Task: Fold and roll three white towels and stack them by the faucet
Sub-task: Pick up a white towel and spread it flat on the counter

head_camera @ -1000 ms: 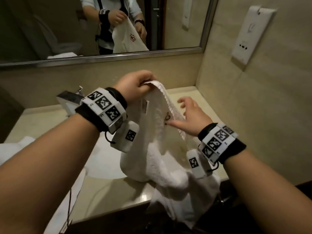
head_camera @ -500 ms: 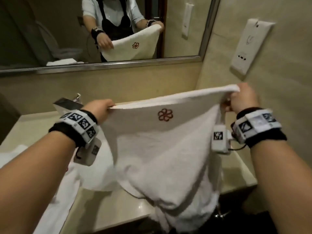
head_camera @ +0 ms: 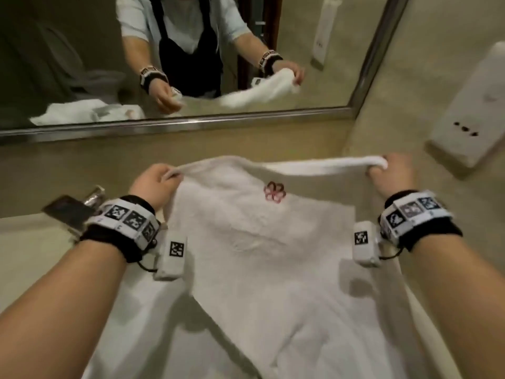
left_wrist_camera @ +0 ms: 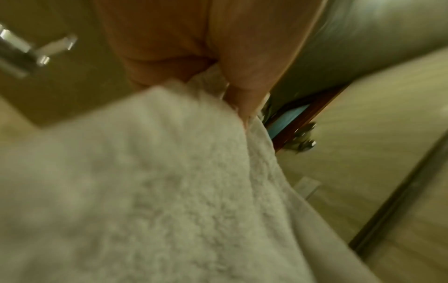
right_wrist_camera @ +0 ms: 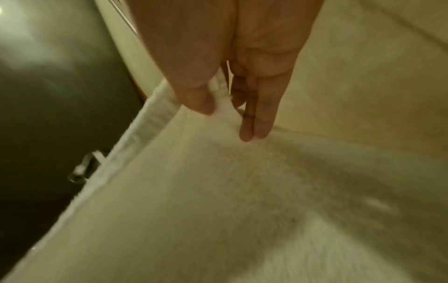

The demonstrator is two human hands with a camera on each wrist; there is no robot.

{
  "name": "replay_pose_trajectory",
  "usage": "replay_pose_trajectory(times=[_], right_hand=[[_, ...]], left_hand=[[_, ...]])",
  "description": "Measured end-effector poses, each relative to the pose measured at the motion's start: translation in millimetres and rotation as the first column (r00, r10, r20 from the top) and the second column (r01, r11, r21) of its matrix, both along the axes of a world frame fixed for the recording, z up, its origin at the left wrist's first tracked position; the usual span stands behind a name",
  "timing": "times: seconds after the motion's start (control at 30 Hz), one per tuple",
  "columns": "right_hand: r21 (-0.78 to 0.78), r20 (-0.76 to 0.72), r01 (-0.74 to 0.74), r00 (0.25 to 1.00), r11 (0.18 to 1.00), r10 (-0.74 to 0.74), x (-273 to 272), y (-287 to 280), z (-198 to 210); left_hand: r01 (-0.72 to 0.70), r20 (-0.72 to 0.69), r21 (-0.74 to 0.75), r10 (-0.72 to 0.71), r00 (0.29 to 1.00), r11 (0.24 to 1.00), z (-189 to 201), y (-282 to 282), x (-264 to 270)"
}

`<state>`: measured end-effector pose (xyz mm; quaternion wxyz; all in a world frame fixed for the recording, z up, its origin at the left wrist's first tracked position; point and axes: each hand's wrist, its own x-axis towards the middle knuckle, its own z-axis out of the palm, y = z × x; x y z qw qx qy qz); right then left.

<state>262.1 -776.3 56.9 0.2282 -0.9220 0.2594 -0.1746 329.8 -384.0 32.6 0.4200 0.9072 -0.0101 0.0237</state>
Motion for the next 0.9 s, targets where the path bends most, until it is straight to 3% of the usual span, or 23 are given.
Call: replay_pose_trajectory(times=[0.17,0.23,0.3,0.37,0.43,0.53,0.6,0.73,0.9], right_hand=[[0.254,-0.168,0.169,0.977,0.952,-0.129,31,1,-98],[0.229,-0.295,0.093,0.955,0.969,-0.022,32,3,-126],[0.196,-0.425,-0.099,0.888,0.976,0.175,30,9,-145],[0.168,-0.480,-0.247,0.825,0.954,0.298,28,14,-151],[0.116,-0.509,-0.309,0.798,0.944,0.324,35,15,-153],[0.096,-0.521,-0.293,0.799,0.951,0.299,46,16,-153],[0.076,-0.532,-0.268,0.804,0.960,0.266,51,18,-152],[-0.009,-0.565,-0.231,0.804,0.973,0.186,48,21,-151],[-0.080,-0.636,-0.264,0.756,0.961,0.155,37,13,-158]], left_hand=[[-0.063,-0.222,-0.061,0.048,0.974,0.996,-88,-27,40],[-0.105,-0.271,-0.103,0.073,0.960,0.989,-110,-33,46],[-0.181,-0.337,-0.202,0.105,0.936,0.963,-126,-28,43],[-0.241,-0.407,-0.274,0.114,0.906,0.931,-137,-13,34],[-0.279,-0.486,-0.333,0.089,0.869,0.901,-146,3,25],[-0.341,-0.582,-0.457,0.014,0.813,0.822,-162,16,10],[-0.399,-0.654,-0.456,0.004,0.756,0.795,-171,14,0],[-0.372,-0.737,-0.400,-0.053,0.673,0.838,-183,3,-15],[-0.345,-0.607,-0.430,0.016,0.795,0.834,-171,5,0]])
